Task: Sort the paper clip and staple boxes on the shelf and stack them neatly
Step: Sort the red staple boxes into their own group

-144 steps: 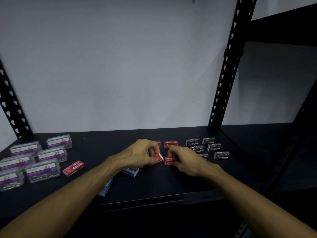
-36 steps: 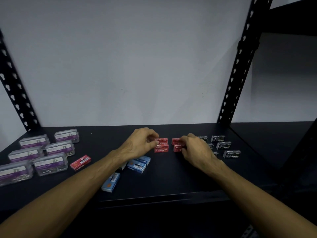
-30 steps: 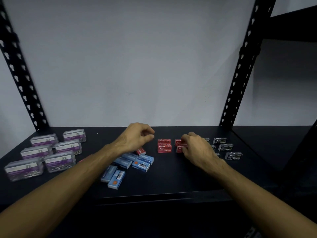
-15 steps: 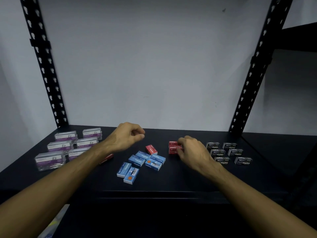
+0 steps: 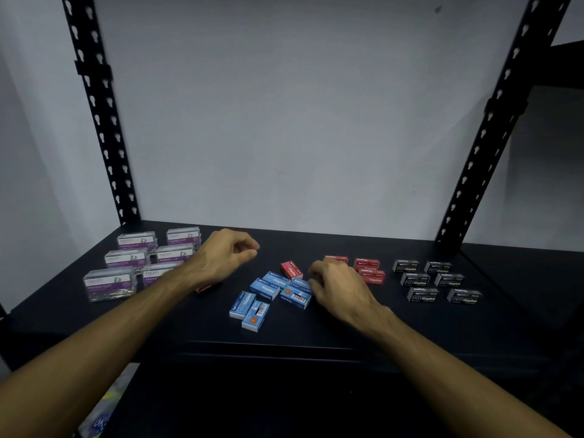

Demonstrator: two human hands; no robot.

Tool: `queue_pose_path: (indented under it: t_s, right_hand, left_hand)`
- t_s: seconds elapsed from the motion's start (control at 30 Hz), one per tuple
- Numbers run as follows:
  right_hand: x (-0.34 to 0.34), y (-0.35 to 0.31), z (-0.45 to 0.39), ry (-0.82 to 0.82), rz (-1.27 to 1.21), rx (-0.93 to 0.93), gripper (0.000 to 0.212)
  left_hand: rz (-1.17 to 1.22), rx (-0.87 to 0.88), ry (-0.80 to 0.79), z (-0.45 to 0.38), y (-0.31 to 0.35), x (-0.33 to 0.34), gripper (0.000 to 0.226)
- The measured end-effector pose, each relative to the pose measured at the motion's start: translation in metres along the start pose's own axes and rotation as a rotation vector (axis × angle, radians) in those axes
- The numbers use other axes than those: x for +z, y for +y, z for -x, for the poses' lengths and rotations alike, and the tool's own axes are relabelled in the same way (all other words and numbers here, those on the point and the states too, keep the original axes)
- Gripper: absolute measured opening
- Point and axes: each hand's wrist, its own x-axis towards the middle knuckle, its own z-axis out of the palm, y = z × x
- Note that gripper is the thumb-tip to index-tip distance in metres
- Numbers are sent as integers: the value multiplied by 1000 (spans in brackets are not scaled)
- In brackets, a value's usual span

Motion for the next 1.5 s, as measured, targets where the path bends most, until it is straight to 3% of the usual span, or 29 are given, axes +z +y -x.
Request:
queue_pose_path:
  t_s: [0.33, 0.6, 0.8, 1.07, 1.5]
  right_hand:
    - [25, -21, -24, 13, -12, -48, 25]
    - [38, -29, -47, -51, 50, 43, 26]
    - [43, -28, -54, -60, 1, 78, 24]
    - [47, -23, -56, -46, -256, 127, 31]
    - [49, -22, -60, -25, -255, 88, 37]
  left_hand:
    - [-349, -82, -53, 14, -21, 2, 30]
    - [-574, -127, -109, 24, -33, 11, 33]
    - [-440, -126, -112, 26, -40, 10, 33]
    - [-242, -87, -65, 37, -43, 9, 39]
    - [-34, -108, -57, 32, -38, 9, 32]
